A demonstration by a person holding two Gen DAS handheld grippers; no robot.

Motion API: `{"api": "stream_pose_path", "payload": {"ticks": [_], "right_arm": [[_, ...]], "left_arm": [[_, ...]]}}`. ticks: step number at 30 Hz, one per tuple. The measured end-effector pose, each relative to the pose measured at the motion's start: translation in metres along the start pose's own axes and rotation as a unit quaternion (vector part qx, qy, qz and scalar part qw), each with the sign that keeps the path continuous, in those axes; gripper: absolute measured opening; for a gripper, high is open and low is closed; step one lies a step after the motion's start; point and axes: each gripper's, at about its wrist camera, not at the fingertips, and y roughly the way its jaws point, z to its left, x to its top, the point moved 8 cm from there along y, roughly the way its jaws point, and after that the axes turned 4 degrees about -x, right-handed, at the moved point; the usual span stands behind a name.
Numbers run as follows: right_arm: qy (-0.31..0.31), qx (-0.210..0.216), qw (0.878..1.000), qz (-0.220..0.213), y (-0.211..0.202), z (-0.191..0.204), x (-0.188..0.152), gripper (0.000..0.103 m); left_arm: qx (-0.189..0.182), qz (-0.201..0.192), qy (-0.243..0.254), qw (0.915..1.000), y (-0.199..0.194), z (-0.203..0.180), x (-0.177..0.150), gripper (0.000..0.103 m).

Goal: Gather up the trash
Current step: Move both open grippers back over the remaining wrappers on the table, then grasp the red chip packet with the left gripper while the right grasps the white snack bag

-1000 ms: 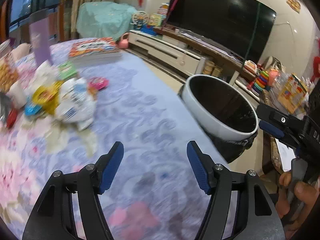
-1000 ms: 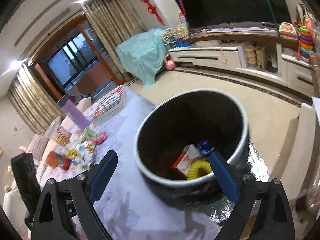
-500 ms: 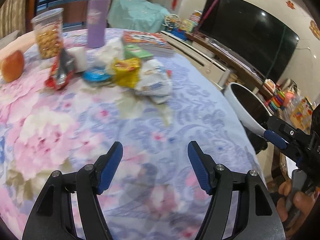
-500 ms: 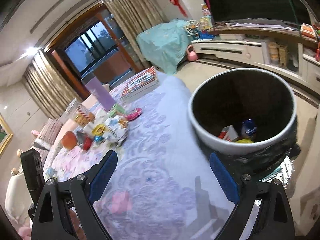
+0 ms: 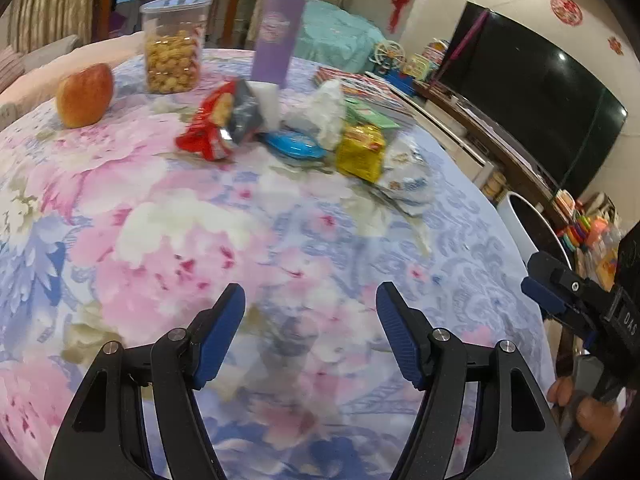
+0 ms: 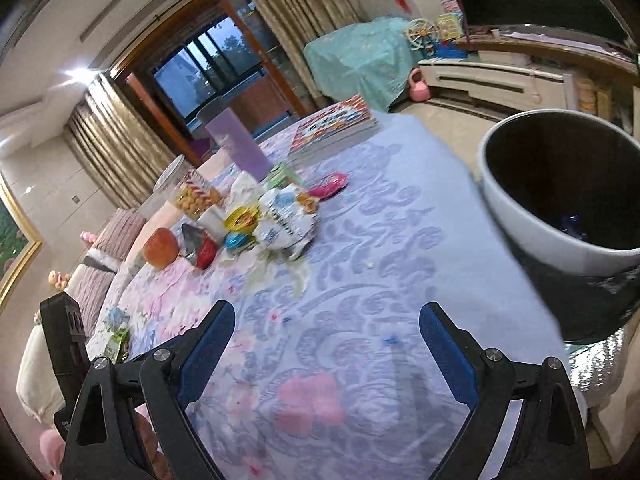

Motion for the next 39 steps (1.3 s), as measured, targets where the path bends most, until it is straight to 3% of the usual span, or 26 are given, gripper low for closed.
{"api": "stream_pose_path", "payload": {"ticks": [19, 34, 37, 39], "right_arm": [[-0.013, 0.007, 0.999, 0.035, 0.053, 0.028, 0.000, 0.095], [-0.006, 0.014, 1.000, 0.022, 0.090, 0.036, 0.040, 0.093], [-0.002, 0.018, 0.999, 0.032, 0.103, 0.037, 0.042, 0.084], [0.000, 0.017, 0.999, 0.043, 0.112, 0.036, 0.041, 0.073]], "left_arm": [[0.031, -0.018, -0.023, 0.9991, 0.011, 0.054, 0.041, 0.070], [0.064, -0.032, -0.021, 0.9972, 0.048, 0.084, 0.100, 0.070], [0.061, -0.027, -0.020, 0.9976, 0.056, 0.087, 0.103, 0.049], [0.054, -0.017, -0.023, 0.9981, 0.061, 0.088, 0.101, 0.017]]}}
